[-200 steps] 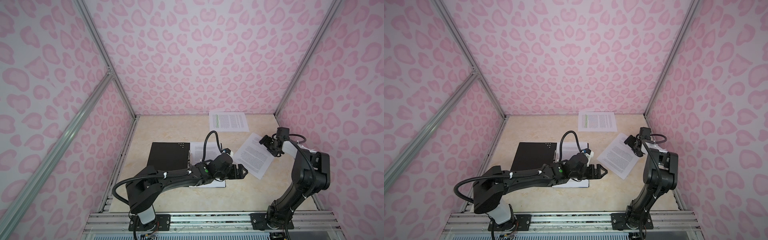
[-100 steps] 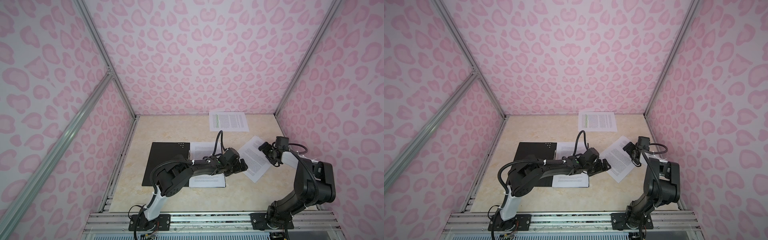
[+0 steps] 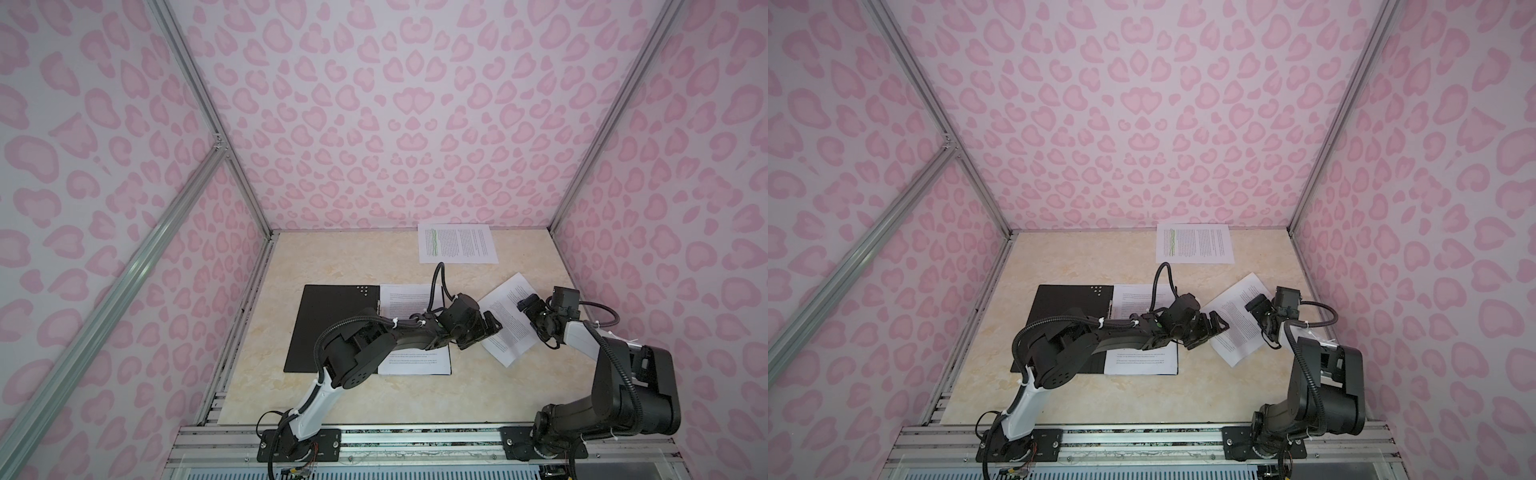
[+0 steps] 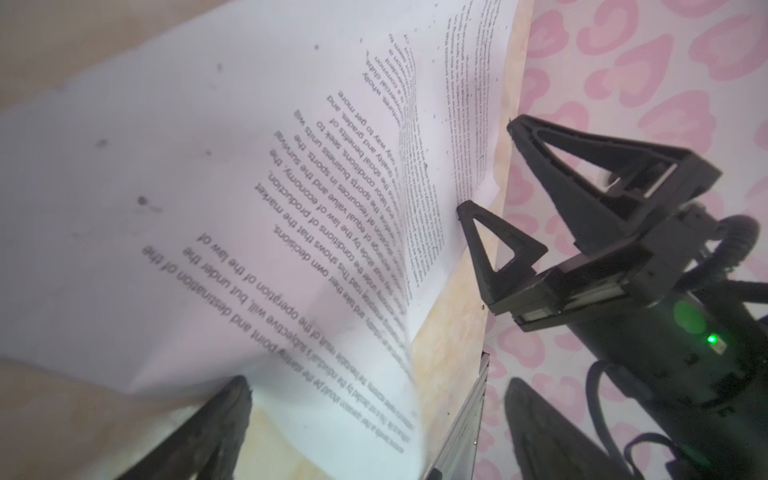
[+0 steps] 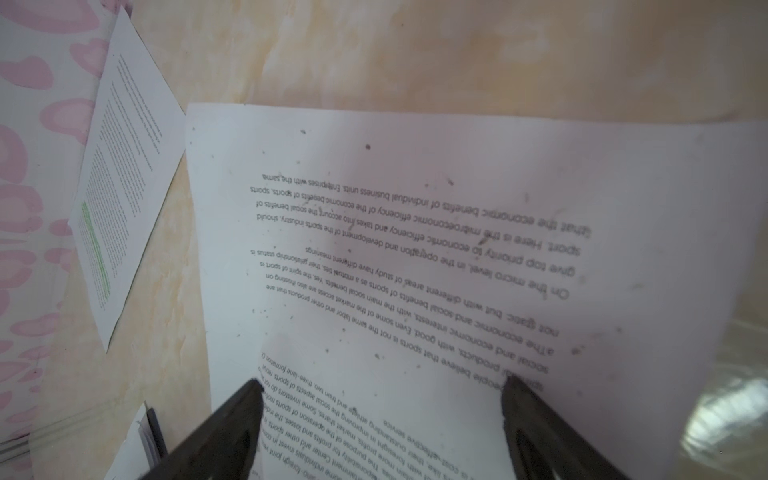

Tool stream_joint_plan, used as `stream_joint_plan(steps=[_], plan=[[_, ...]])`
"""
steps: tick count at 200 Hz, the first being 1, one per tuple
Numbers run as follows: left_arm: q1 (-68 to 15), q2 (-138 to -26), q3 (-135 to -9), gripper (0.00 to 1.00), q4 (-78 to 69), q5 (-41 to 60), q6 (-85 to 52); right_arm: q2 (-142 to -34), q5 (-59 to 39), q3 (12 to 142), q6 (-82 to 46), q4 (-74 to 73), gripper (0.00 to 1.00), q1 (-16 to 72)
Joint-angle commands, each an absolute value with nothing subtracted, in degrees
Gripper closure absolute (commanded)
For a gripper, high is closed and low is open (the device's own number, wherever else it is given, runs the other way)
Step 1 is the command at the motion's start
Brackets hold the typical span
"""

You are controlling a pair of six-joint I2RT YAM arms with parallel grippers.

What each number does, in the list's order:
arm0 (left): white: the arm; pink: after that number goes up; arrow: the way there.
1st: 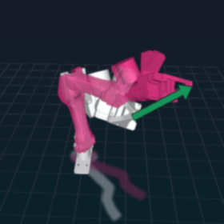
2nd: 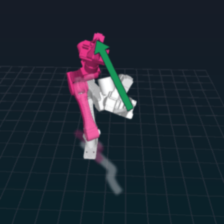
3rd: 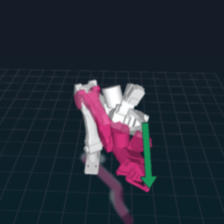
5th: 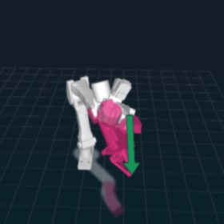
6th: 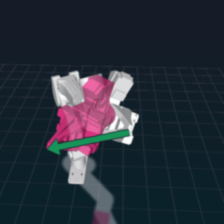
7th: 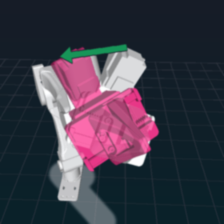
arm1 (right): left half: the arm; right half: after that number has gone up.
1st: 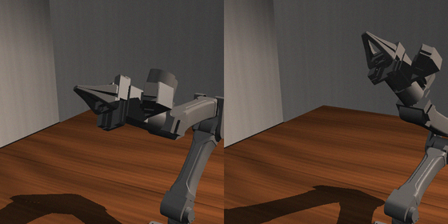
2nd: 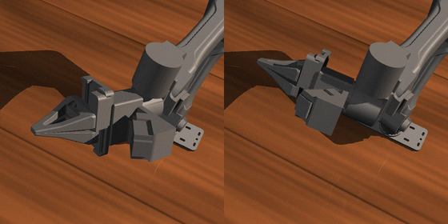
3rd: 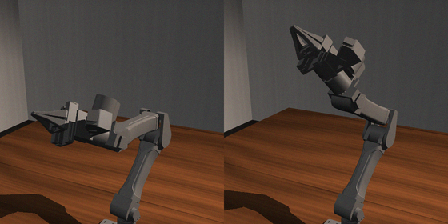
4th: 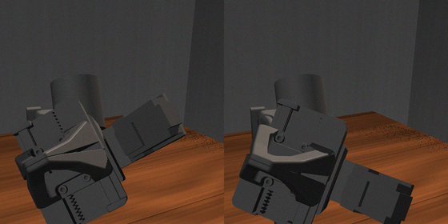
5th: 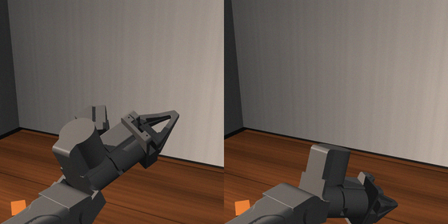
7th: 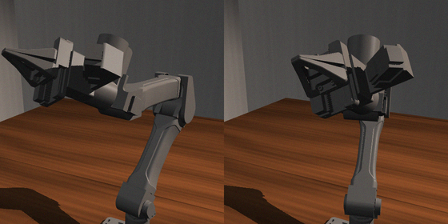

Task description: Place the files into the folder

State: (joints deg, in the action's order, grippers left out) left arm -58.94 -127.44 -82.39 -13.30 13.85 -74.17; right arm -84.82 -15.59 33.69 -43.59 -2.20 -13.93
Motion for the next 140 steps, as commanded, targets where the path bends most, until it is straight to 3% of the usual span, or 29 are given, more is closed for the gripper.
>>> stream_joint_plan(steps=[1,45,140], plan=[[-58.58,-129.67,-81.40,0.03,-9.23,10.75,-77.97,-85.61,-17.99,31.60,-47.18,8.10,0.10,-13.80],[-58.48,-131.44,-75.52,0.03,-29.65,12.88,-87.26,-85.82,-18.15,30.06,-49.11,5.92,0.11,-13.71],[-63.64,-125.90,-67.76,0.03,-34.01,11.08,-88.88,-84.06,-15.57,29.62,-50.70,6.43,0.12,-13.89]])
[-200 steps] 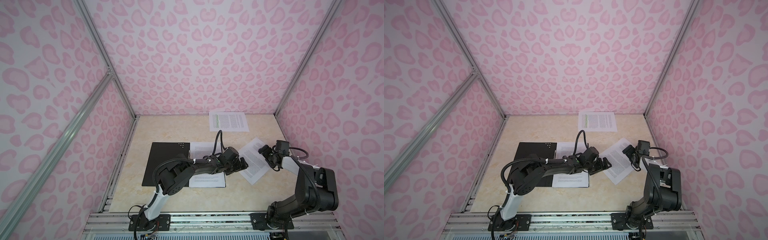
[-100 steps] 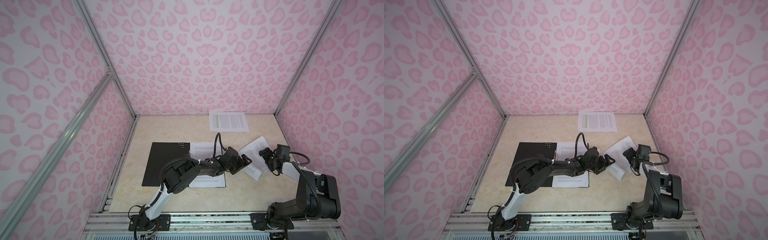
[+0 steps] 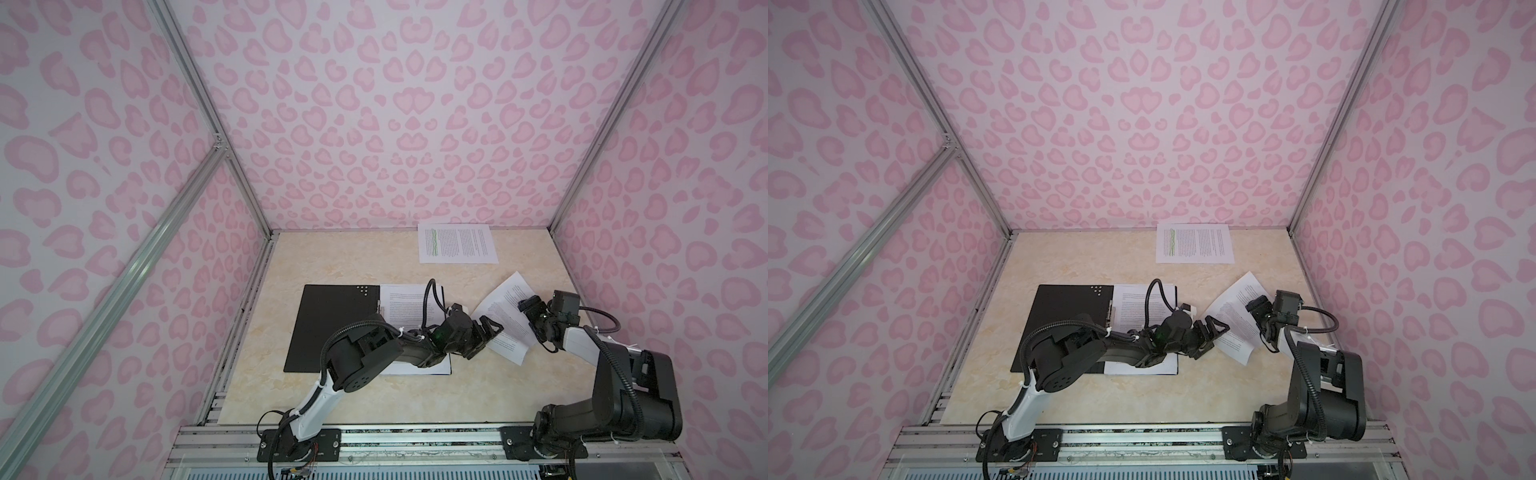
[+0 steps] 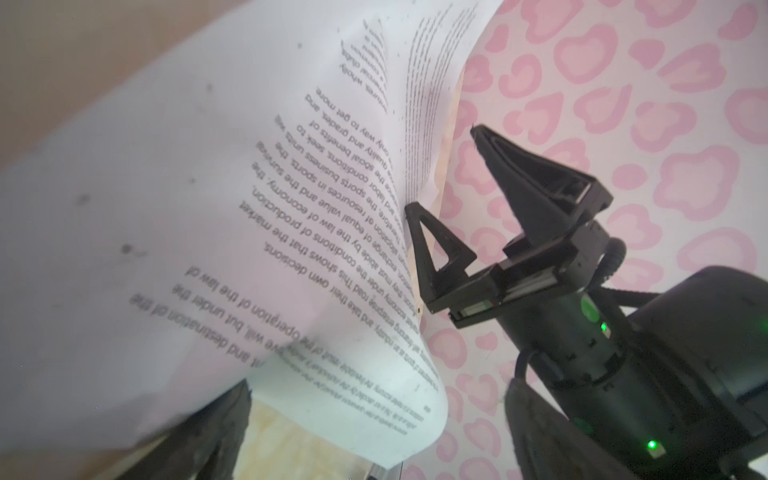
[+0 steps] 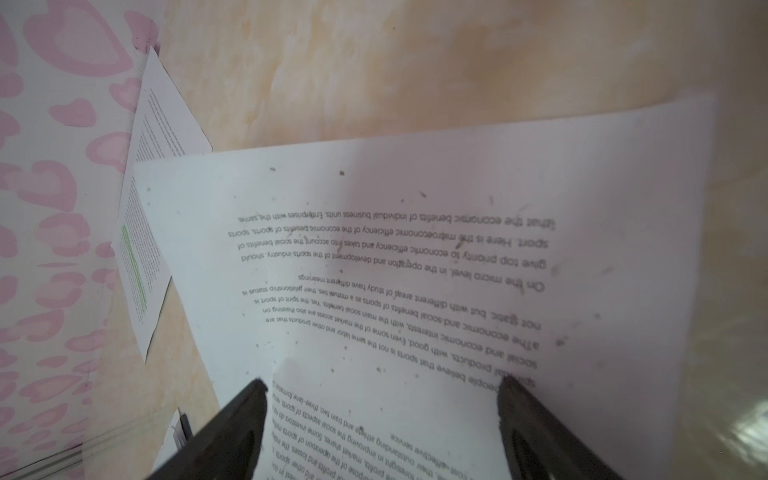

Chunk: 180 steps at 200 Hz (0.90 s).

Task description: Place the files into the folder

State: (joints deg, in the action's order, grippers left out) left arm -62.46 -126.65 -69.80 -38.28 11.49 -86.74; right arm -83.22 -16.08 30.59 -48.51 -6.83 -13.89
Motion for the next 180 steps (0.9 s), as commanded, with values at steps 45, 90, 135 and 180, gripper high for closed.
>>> stream_joint_plan(steps=[45,90,135,180], plan=[[-64.52,-126.37,-67.73,0.03,-37.58,12.58,-89.56,-84.34,-16.32,29.18,-51.24,5.76,0.13,-14.24],[-63.01,-125.23,-67.60,0.03,-34.04,11.67,-86.22,-80.85,-22.37,29.32,-47.55,3.17,0.12,-15.64],[-62.66,-124.24,-67.00,0.03,-35.41,14.84,-82.13,-70.93,-20.81,31.26,-41.61,8.30,0.10,-16.13],[-63.76,-117.61,-69.79,0.03,-34.42,20.39,-69.99,-66.09,-19.00,33.86,-35.96,10.69,0.11,-16.95]])
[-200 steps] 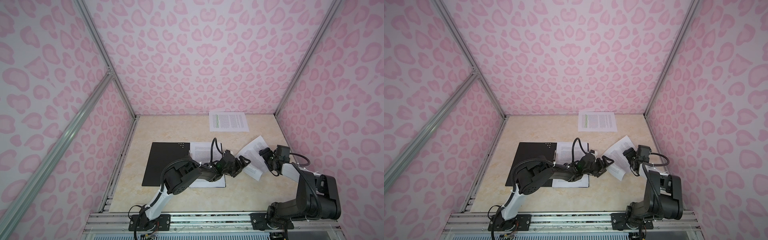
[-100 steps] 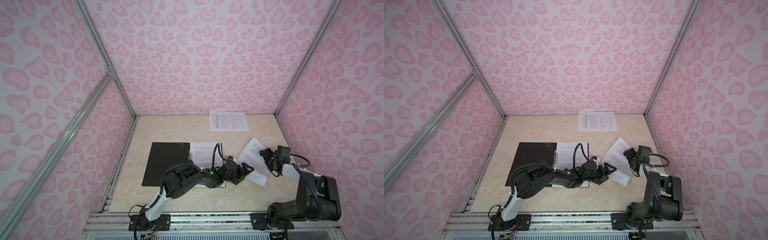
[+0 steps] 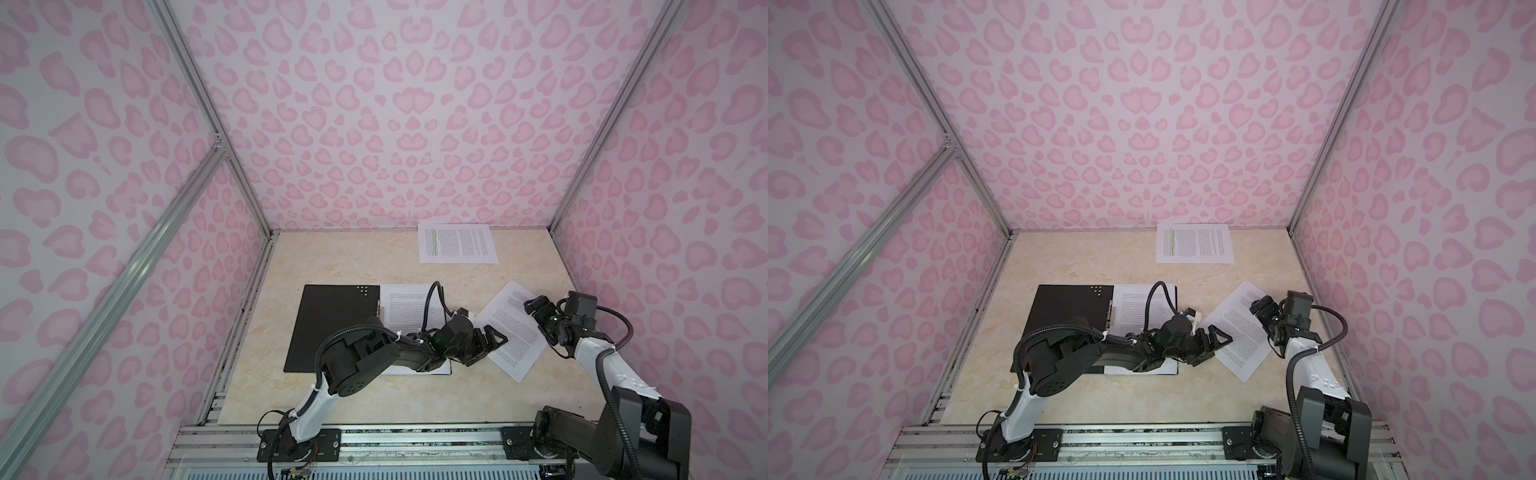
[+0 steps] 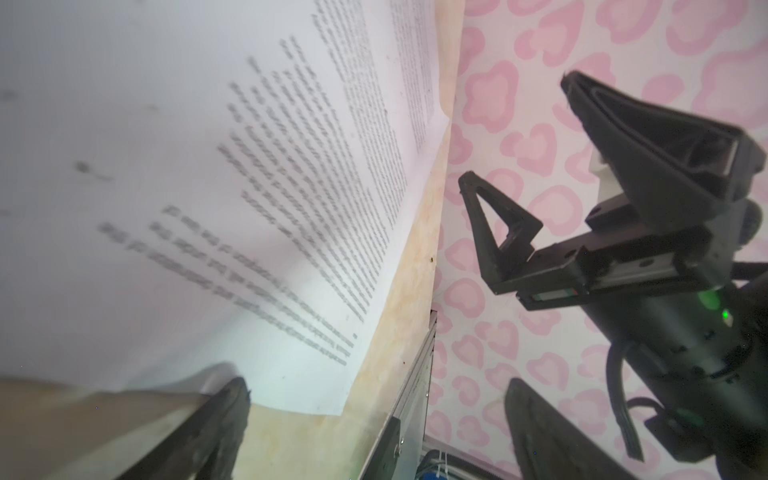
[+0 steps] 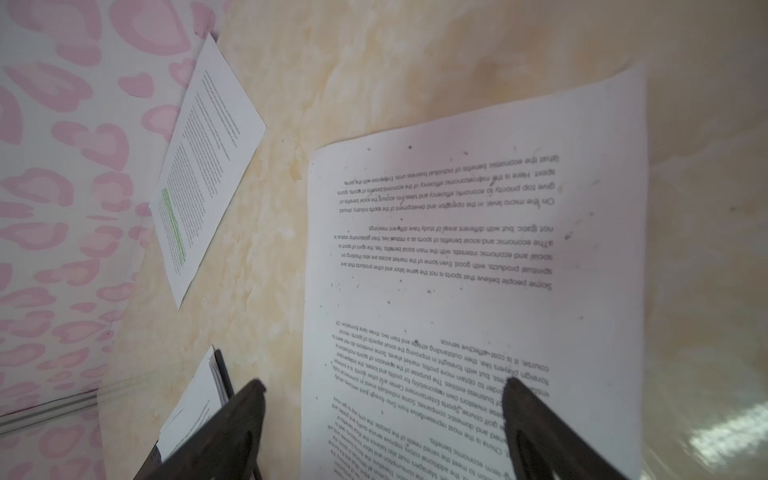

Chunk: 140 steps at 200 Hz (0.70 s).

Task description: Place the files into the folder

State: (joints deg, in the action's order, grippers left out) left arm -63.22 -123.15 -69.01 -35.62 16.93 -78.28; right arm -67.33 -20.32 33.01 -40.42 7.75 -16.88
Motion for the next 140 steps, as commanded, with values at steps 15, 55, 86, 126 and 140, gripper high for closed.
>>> stream_joint_plan(steps=[15,55,86,126,140], plan=[[-63.81,-115.26,-70.09,0.03,-33.31,21.86,-66.89,-64.96,-14.50,34.09,-36.70,13.52,0.11,-17.26],[-61.96,-117.73,-76.53,0.03,-26.95,23.10,-63.68,-63.56,-19.38,29.77,-38.13,10.91,0.05,-22.23],[-59.41,-123.86,-84.40,0.02,-23.30,24.67,-63.38,-62.92,-27.70,23.34,-39.24,3.15,0.03,-29.11],[-57.31,-131.23,-92.18,0.02,-18.44,26.56,-62.40,-65.39,-28.12,22.35,-39.07,1.36,0.03,-32.31],[-57.13,-133.38,-93.87,0.02,-17.46,27.44,-62.07,-67.24,-28.96,22.32,-38.89,0.61,0.03,-32.92]])
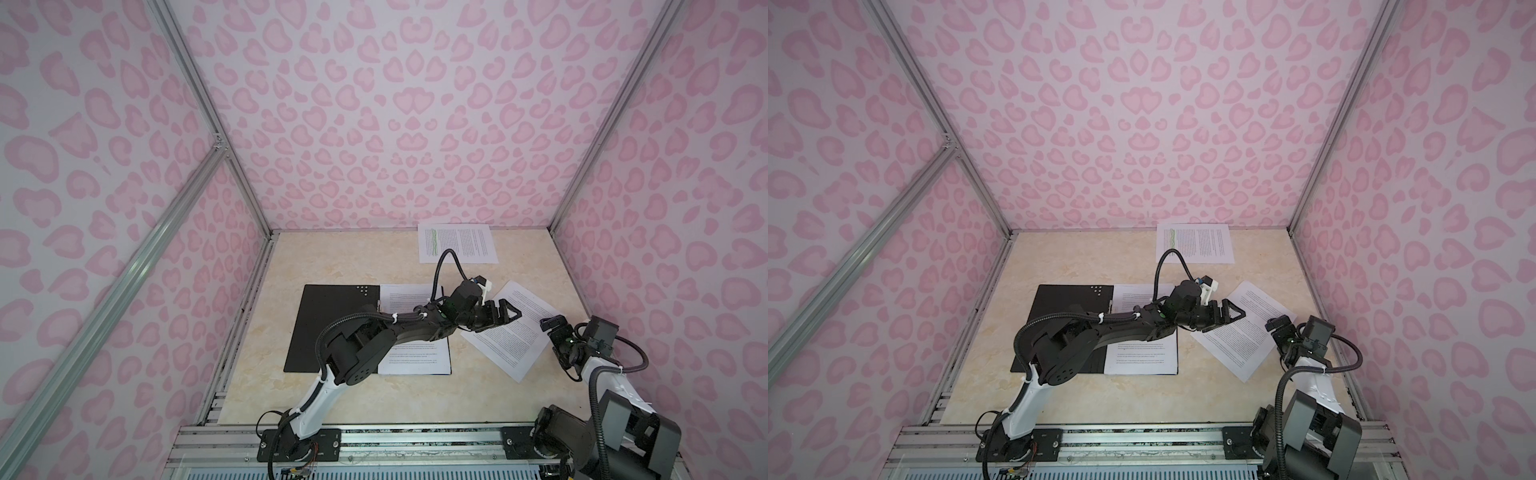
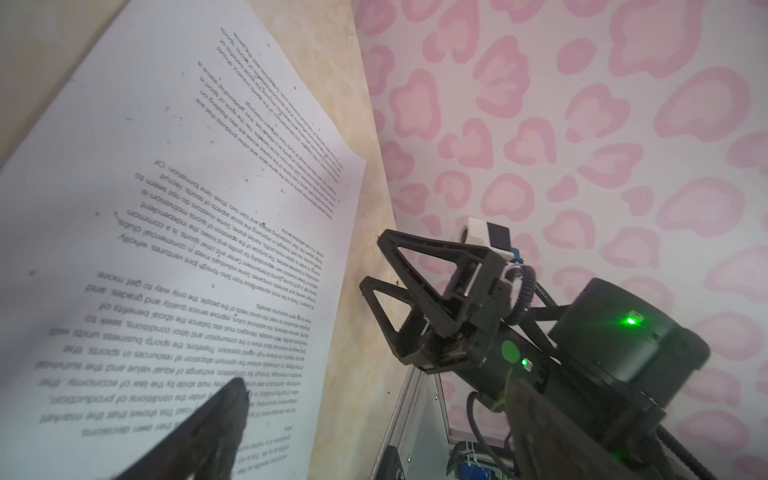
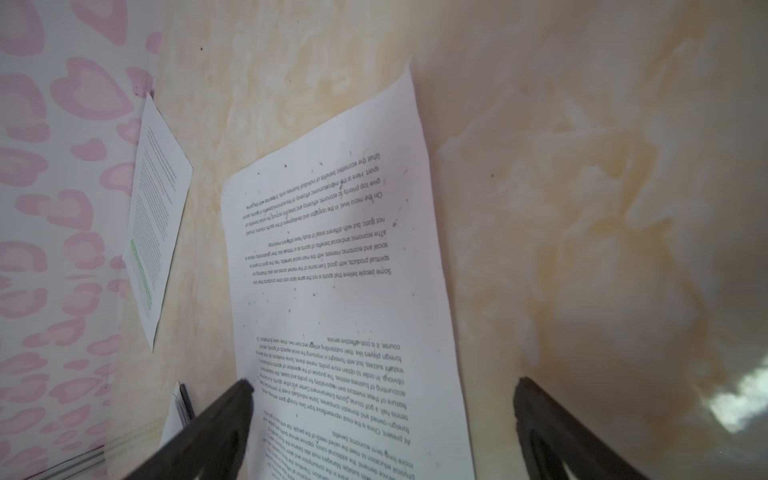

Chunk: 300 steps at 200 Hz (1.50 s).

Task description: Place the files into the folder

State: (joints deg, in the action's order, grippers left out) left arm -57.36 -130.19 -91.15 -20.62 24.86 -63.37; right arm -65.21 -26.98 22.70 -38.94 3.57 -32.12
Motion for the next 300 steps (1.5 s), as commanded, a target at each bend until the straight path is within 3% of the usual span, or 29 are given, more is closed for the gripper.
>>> stream_joint_plan(steps=[1,38,116,231,249,273,300], plan=[[-57.13,-133.53,-94.00,0.02,-17.39,27.47,-62.02,-67.46,-29.11,22.32,-38.83,0.57,0.03,-32.99],[-56.87,-136.75,-95.45,0.02,-14.22,27.85,-60.82,-73.56,-33.56,22.44,-38.58,-1.75,0.07,-33.40],[-56.78,-134.67,-90.92,0.00,-6.10,18.94,-55.26,-75.13,-35.56,22.22,-37.10,0.16,0.07,-32.23],[-56.95,-137.15,-89.82,0.00,-8.66,20.95,-51.05,-69.08,-39.29,19.18,-40.33,-0.92,0.09,-26.11],[-56.80,-137.37,-89.82,0.00,-9.19,21.68,-51.28,-68.70,-37.30,19.49,-39.64,-0.44,0.16,-26.19],[-56.60,-136.88,-89.14,0.00,-10.18,22.24,-51.46,-71.57,-35.82,20.38,-39.47,-1.46,0.40,-26.35],[-56.51,-136.32,-88.34,0.00,-10.55,22.13,-51.25,-75.00,-35.46,20.38,-39.55,-4.14,0.56,-28.43]])
